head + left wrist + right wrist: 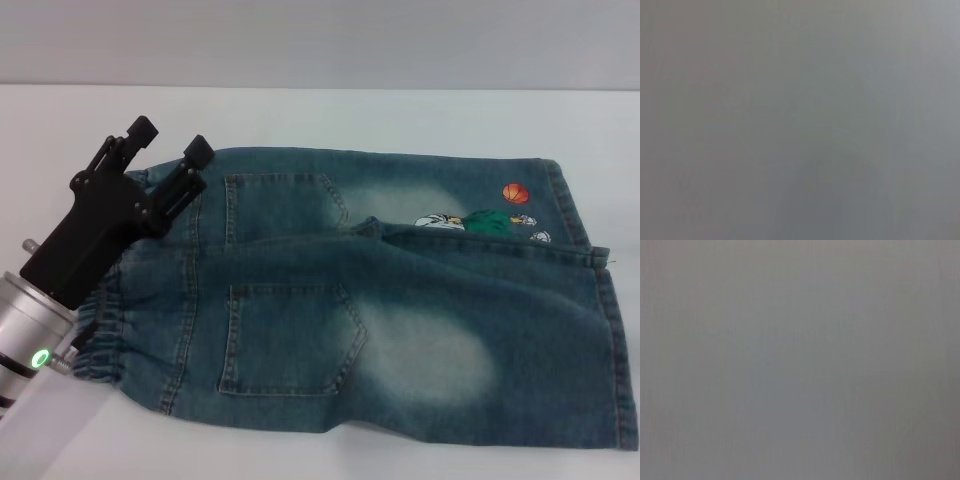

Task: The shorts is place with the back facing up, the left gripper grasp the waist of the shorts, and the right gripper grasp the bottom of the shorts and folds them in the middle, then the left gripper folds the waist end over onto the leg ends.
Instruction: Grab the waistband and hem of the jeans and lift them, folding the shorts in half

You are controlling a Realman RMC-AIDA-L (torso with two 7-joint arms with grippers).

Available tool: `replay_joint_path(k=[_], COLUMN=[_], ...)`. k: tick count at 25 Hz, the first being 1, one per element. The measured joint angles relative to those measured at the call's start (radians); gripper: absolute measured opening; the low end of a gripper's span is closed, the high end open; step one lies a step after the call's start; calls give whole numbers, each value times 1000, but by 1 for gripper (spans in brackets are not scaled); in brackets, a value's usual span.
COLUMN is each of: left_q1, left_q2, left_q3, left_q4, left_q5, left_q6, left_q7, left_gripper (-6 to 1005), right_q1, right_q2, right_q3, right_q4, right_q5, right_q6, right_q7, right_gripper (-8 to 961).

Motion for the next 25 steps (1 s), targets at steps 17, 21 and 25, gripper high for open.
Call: replay_joint_path(k=[17, 21, 25], left_q1=[11, 3, -4], left_q2=[5, 9, 11], left_q3=[-14, -23, -84], left_q4=[0, -2, -12], left_q5=[-36, -72, -82], left_q6=[16, 9, 5], left_q7=[0, 5, 15], left_gripper=[821, 819, 817], right_q1=[9, 22, 31], right_q2=[1, 1, 1], right_q3=[-1, -1, -7], right_q4=[-2, -5, -7], right_q5=[0, 0, 0], right_q6=[-9, -9, -5], right_q7=[0, 0, -6], right_gripper=[572, 572, 572])
